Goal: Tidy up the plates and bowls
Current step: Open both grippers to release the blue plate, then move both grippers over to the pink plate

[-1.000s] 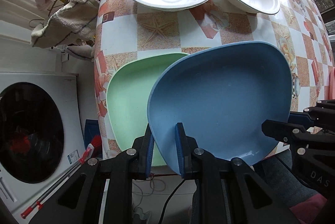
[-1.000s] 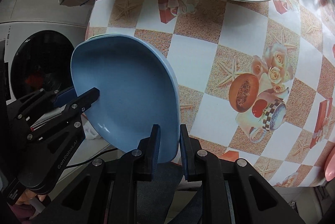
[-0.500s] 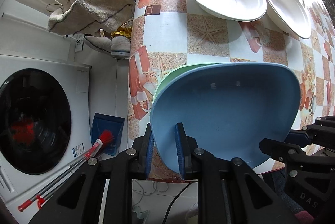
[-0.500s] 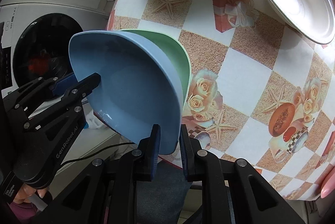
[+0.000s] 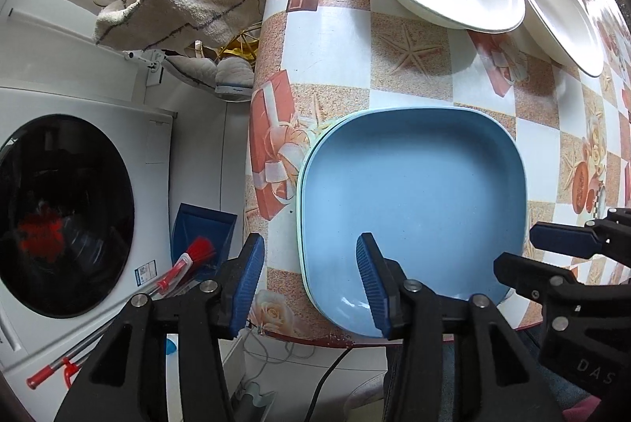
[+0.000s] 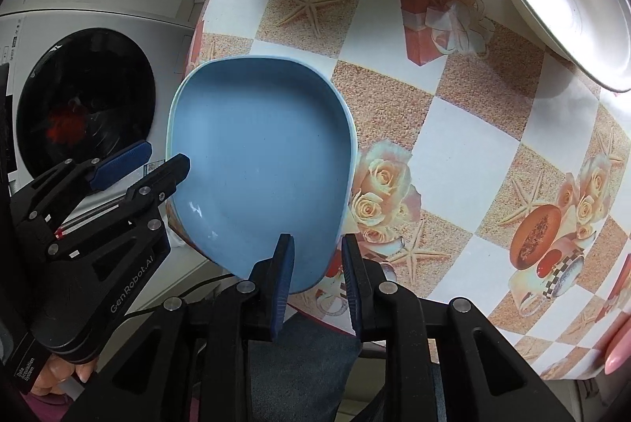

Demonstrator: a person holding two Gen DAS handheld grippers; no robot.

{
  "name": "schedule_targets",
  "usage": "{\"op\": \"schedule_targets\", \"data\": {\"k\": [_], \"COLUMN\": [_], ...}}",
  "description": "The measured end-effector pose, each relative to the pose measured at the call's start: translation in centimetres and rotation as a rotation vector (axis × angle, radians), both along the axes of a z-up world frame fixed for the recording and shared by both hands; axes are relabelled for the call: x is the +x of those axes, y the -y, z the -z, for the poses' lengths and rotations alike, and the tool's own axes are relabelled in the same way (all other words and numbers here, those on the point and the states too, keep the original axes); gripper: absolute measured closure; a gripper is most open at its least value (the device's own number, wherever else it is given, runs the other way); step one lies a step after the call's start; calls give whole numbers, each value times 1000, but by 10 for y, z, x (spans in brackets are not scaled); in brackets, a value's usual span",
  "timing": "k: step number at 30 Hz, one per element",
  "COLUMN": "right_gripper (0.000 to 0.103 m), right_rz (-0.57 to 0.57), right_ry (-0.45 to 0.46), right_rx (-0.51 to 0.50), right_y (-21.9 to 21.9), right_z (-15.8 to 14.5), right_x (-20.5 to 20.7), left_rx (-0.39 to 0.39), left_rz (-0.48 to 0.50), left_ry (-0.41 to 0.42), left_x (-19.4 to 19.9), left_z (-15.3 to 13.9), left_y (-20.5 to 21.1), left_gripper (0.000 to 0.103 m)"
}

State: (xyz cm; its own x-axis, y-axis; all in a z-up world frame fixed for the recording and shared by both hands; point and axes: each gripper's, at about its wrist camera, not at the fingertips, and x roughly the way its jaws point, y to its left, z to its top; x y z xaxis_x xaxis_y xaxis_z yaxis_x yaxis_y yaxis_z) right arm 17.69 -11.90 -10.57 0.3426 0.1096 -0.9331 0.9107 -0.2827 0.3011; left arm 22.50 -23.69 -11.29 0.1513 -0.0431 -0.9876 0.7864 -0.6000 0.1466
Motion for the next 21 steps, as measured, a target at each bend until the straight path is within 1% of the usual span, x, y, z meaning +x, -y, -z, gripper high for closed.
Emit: {"op": "schedule_targets", "data": {"k": [1, 2, 3, 4, 5, 9, 12, 14, 17, 21], "right_gripper": [36, 28, 24, 24, 24, 24, 24, 24, 24, 24], "right_rz": [8, 19, 32, 44, 57, 159, 257, 340, 459, 603], "right_ry": [-5, -10, -16, -23, -31, -63, -66, -61, -49, -31], "right_rx": [-3, -10, -19, -20, -14, 43, 72, 92, 116, 126], "right_y": [-1, -4, -7, -11, -15, -43, -71, -94, -128, -170], "right_z": [-1, -2, -4, -4, -4, 6, 12, 16, 20, 20], "right_x": [-5, -11, -18, -26, -33, -70, -96, -113, -133, -153], "left_rx": [-5, -6, -4, 0, 4, 32, 72, 97, 129, 137], "left_rz": [1, 4, 6, 9, 13, 53, 109, 165, 287, 461], "left_ry": [-13, -24, -32, -39, -47, -75, -103, -120, -124, -117], "left_x": [1, 2, 2, 2, 1, -11, -30, -46, -75, -112], "left_z": [-3, -6, -8, -11, -13, -19, -23, -25, -26, -31], "left_y": [-1, -2, -4, -6, -7, -17, -30, -41, -66, -102], "left_gripper": [34, 33, 30, 26, 25, 25, 24, 24, 24, 24]}}
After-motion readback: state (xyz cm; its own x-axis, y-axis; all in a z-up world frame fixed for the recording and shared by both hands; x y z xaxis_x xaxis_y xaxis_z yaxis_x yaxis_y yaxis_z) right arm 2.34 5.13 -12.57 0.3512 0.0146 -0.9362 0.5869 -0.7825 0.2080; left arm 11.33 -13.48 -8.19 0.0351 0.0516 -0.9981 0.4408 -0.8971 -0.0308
